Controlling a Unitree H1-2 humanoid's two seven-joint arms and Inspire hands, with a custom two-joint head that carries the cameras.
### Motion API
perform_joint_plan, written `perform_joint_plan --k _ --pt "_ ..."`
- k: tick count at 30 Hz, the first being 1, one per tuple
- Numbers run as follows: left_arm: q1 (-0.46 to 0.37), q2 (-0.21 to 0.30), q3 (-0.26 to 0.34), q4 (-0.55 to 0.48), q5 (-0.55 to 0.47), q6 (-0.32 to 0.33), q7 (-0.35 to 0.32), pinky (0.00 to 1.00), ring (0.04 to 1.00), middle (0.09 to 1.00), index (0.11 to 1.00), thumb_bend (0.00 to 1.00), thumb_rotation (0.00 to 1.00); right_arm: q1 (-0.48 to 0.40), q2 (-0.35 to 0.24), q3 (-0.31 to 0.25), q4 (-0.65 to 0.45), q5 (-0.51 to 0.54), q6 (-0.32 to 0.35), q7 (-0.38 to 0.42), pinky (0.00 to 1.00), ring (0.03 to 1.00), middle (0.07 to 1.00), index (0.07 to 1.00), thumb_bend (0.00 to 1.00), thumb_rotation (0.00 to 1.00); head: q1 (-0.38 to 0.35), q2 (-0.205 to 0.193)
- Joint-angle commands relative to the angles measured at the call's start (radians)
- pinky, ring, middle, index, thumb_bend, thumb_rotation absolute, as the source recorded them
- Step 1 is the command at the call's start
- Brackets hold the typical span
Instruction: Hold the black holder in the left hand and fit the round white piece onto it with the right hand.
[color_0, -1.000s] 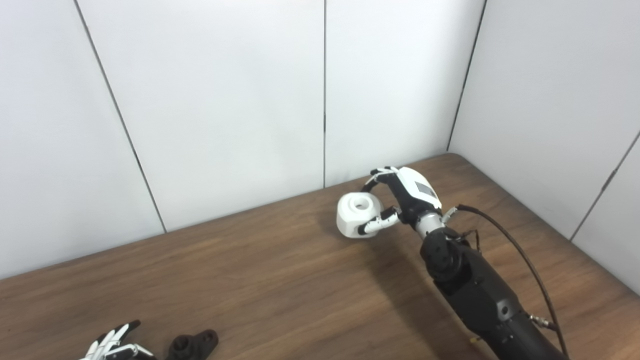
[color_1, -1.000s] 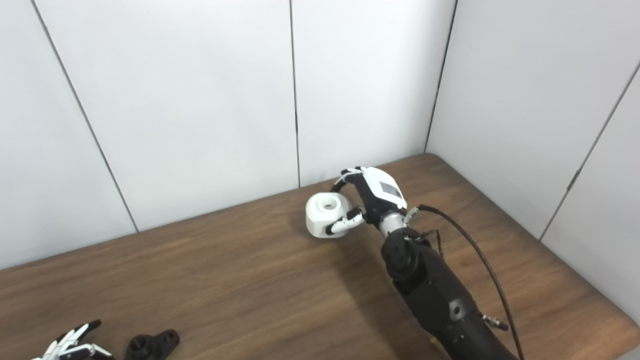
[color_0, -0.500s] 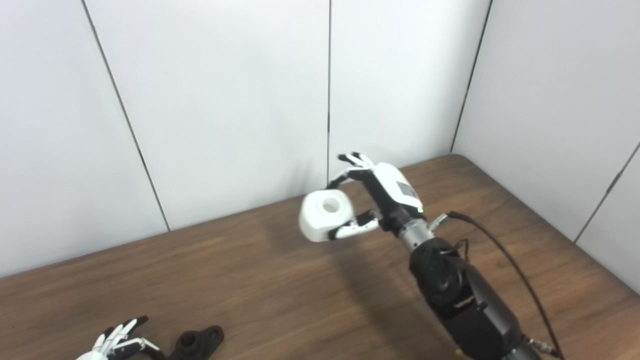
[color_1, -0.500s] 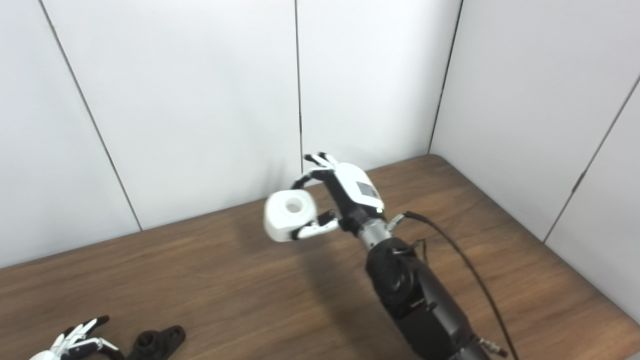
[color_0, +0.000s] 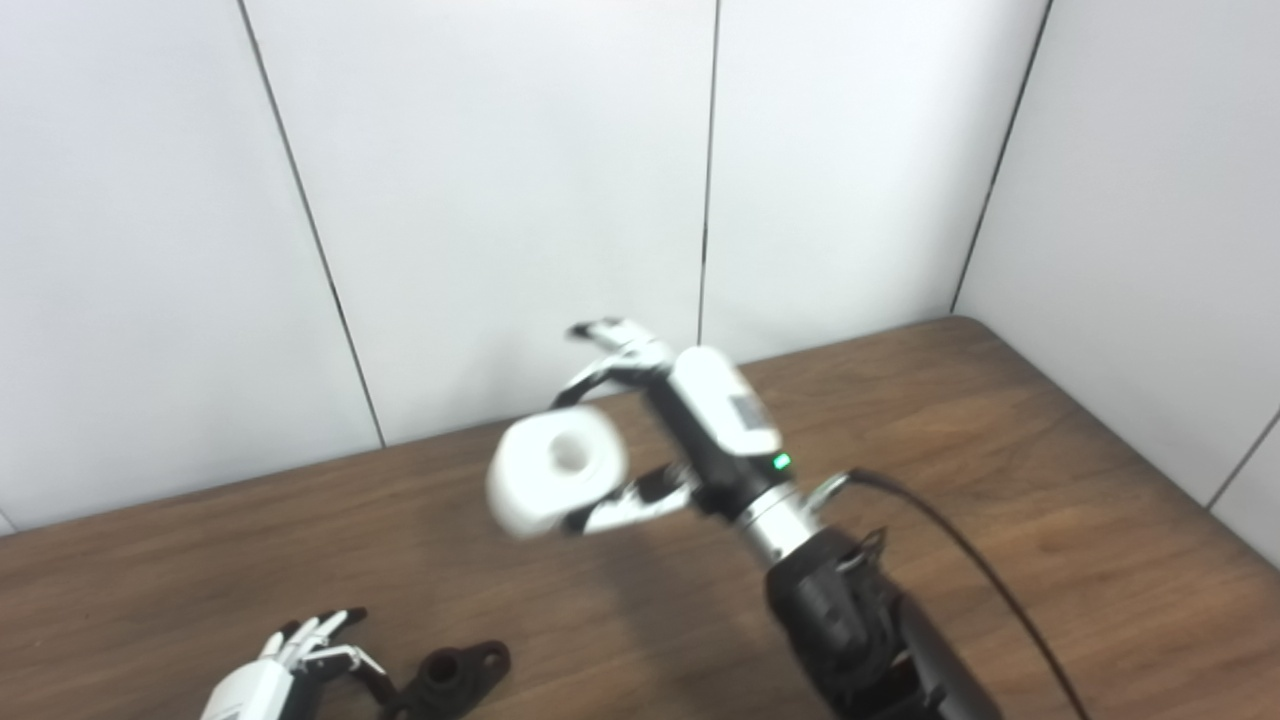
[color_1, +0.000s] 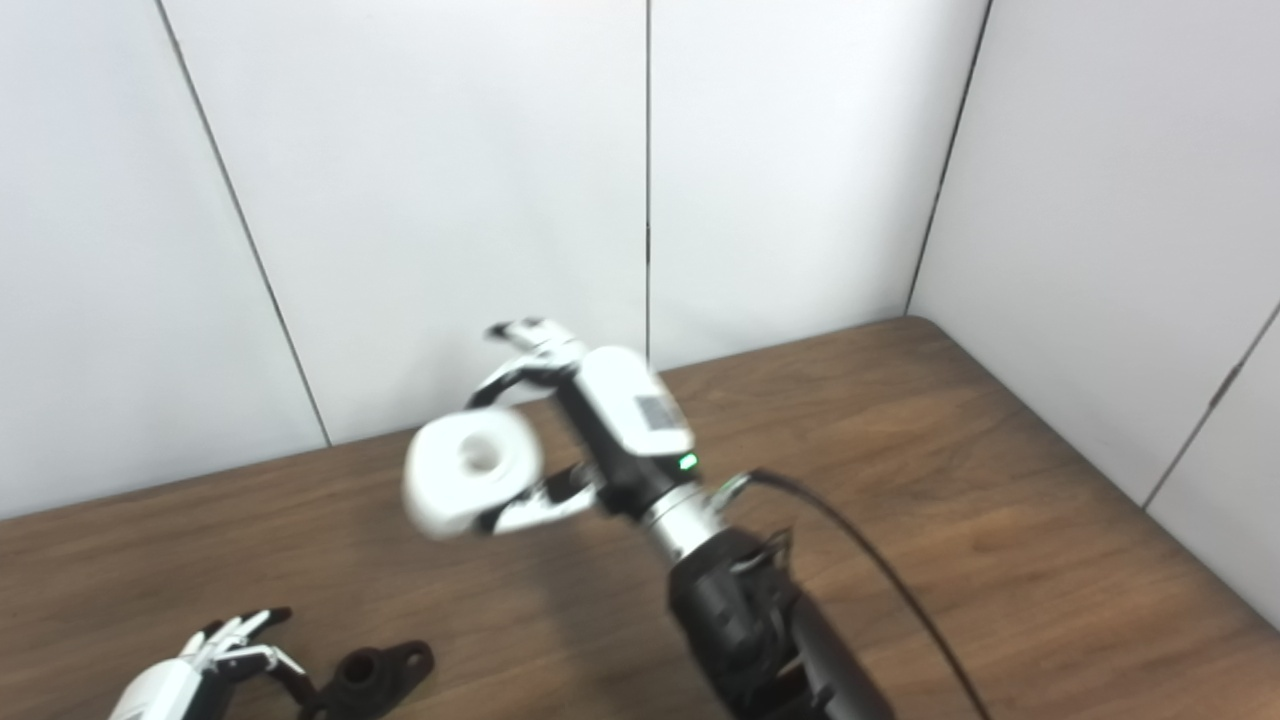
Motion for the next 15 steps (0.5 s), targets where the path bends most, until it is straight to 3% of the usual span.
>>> perform_joint_plan --k 1,8,15 --pt "-0.012 -0.004 -0.004 -0.047 0.028 0.023 -0.007 1.0 0.963 0.918 0.482 0.52 0.05 -0.009 0.018 0.012 -0.056 -0.025 -0.029 0.01 0.7 0.904 0.864 0.478 0.51 0.14 0.02 0.005" --pt "0.002 -0.038 -0.008 -0.062 0.043 0.014 0.03 1.0 0.941 0.896 0.481 0.52 0.05 0.032 0.071 0.084 -0.088 -0.052 -0.033 0.089 0.72 0.903 0.872 0.477 0.51 0.14 0.07 0.042" --pt "0.005 -0.056 -0.016 -0.101 0.065 0.049 -0.005 1.0 0.946 0.905 0.481 0.52 0.05 0.063 0.094 0.113 -0.118 -0.045 -0.021 0.15 0.74 0.895 0.871 0.476 0.51 0.14 0.136 0.072"
